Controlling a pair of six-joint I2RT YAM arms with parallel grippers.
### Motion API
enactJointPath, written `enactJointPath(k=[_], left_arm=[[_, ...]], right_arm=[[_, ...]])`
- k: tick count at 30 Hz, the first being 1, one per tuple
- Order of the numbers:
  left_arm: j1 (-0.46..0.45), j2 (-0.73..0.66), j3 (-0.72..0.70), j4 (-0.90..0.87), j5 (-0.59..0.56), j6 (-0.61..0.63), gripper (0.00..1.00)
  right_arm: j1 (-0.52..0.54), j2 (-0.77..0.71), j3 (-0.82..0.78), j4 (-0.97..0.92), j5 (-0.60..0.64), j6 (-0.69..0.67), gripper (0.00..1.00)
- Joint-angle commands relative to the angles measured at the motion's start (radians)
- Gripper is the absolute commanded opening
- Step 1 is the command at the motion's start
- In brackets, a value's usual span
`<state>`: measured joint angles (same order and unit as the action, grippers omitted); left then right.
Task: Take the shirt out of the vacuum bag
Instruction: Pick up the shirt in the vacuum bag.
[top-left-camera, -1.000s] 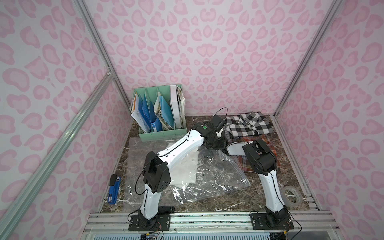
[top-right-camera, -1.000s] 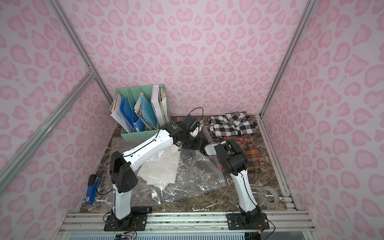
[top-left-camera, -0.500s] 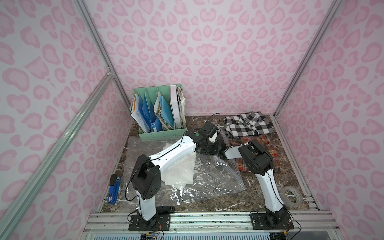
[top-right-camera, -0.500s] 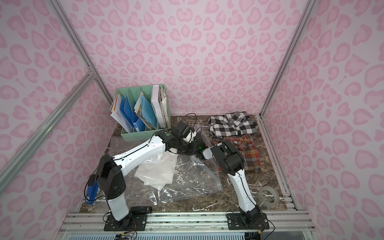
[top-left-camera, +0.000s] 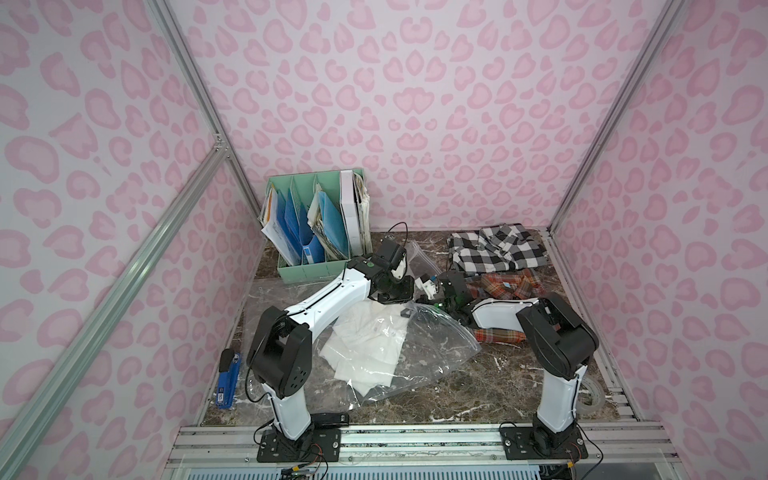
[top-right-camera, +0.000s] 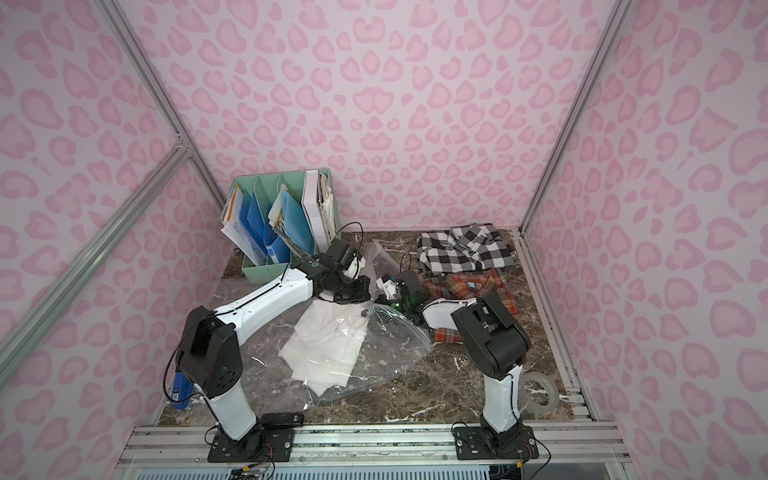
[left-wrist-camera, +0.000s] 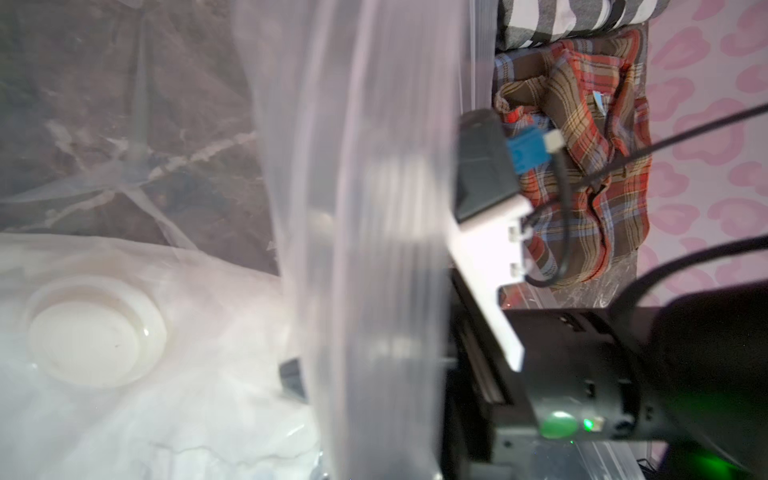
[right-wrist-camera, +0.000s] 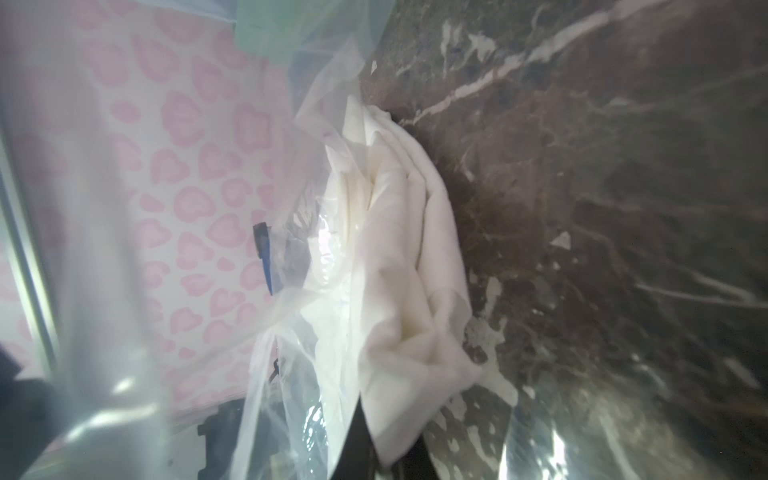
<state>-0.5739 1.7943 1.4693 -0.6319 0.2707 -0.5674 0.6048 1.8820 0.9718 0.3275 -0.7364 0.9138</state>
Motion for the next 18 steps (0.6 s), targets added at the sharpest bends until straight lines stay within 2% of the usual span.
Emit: enactJointPath(k=[1,7,12,18], left_arm=[[0.008,0.004,-0.023,0.009,-0.016,0.033,0.04],[0.011,0.017,-0.049,0.017,-0.029,0.044,0.04],[0.011,0.051,-0.033,0.017,-0.051,0.055,0.04],[0.011,0.059,-0.058,0.015,-0.072,0.076,0.04]], right_arm=[[-0.015,-0.066,-0.043,-0.021,0.047,-0.029,0.00],[-0.018,-0.186,-0.101,-0.035,0.057,-0.058,0.00],[-0.024,-0.267,-0.132,-0.179,0.095,-0.100,0.00],[-0.131,-0.413,-0.257,-0.142,0.135,-0.054,0.00]])
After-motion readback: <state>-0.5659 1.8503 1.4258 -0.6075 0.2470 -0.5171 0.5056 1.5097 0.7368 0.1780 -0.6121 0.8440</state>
